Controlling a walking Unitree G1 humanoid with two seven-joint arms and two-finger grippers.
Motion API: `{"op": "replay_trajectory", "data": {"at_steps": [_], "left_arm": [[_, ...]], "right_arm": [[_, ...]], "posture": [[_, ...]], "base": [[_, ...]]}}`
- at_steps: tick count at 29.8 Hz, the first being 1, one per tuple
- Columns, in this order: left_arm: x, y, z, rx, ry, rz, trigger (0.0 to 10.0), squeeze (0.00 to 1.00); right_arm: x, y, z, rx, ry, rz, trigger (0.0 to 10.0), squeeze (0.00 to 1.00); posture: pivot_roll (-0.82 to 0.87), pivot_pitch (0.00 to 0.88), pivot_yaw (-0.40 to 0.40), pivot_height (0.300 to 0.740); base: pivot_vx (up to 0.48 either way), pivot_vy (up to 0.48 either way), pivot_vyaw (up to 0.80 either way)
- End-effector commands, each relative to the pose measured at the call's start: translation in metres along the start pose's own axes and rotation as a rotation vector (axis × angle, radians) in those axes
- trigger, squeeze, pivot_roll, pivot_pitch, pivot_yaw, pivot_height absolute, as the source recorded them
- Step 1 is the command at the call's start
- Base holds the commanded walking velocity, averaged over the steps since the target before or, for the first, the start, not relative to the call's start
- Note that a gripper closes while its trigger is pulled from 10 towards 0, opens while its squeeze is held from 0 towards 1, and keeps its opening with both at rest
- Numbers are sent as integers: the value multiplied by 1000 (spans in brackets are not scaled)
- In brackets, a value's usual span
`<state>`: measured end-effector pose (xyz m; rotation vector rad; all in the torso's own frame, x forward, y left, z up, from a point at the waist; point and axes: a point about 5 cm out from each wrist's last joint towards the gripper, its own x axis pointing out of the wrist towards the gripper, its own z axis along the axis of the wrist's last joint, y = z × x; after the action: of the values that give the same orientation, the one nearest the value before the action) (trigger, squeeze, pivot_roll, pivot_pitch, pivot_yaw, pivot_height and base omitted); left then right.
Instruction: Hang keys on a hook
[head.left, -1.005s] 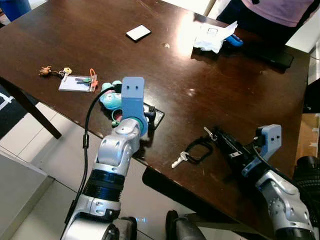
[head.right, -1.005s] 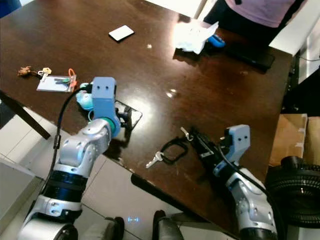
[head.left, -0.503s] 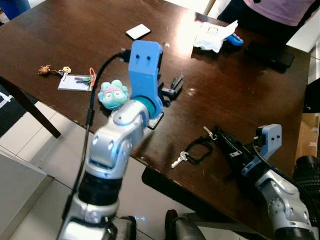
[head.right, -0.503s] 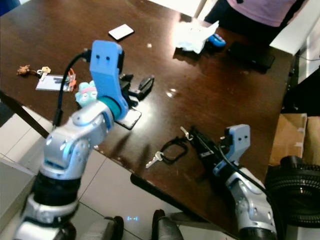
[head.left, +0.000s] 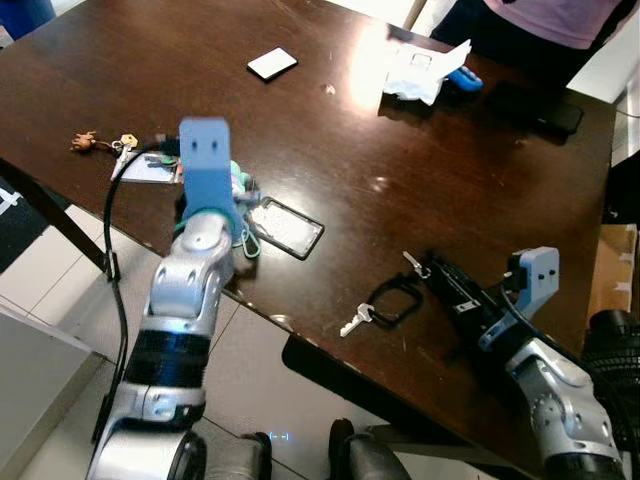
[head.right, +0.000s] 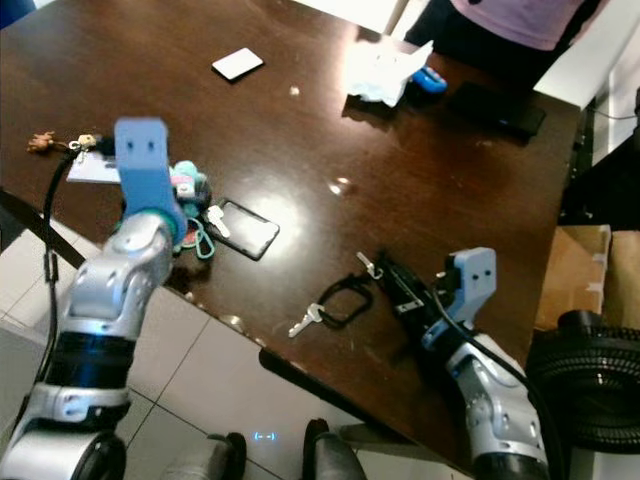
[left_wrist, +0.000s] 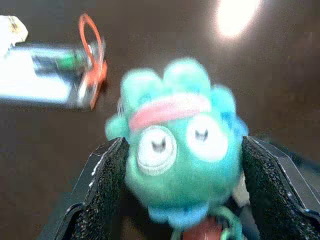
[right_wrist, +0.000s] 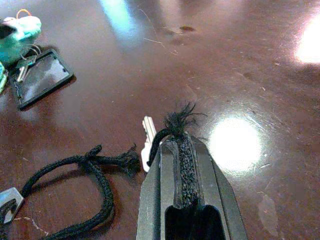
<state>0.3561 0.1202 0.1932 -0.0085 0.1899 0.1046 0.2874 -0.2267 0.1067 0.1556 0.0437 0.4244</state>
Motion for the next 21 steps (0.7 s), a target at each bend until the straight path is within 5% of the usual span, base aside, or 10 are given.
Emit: {"op": "replay_trajectory", "data": {"at_steps": [1,10,11,12,21], "left_arm": [[-1,-1,-10,30,13,24,10000,0],[3,4,-45,71,102,90,10000,0],[3,5,-47,56,107,102,2431,0],[2,6,-48,22,108,119,0,0],[2,9,-37,-44,76,119,0,0]], "right_arm": [[-19,5,-59,133,239,-45,10000,0],[-14,6,-58,131,233,-40,10000,0],[-14,5,-58,131,232,-41,10000,0],[-14,5,-58,131,230,-42,10000,0],[-15,5,-58,132,225,-50,10000,0]], "posture": [[4,210,97,740],[6,203,101,740],[6,200,101,740],[4,197,102,740],[0,192,106,740]], "base": [[0,0,0],[0,0,0],[0,0,0],[0,0,0],[0,0,0]]}}
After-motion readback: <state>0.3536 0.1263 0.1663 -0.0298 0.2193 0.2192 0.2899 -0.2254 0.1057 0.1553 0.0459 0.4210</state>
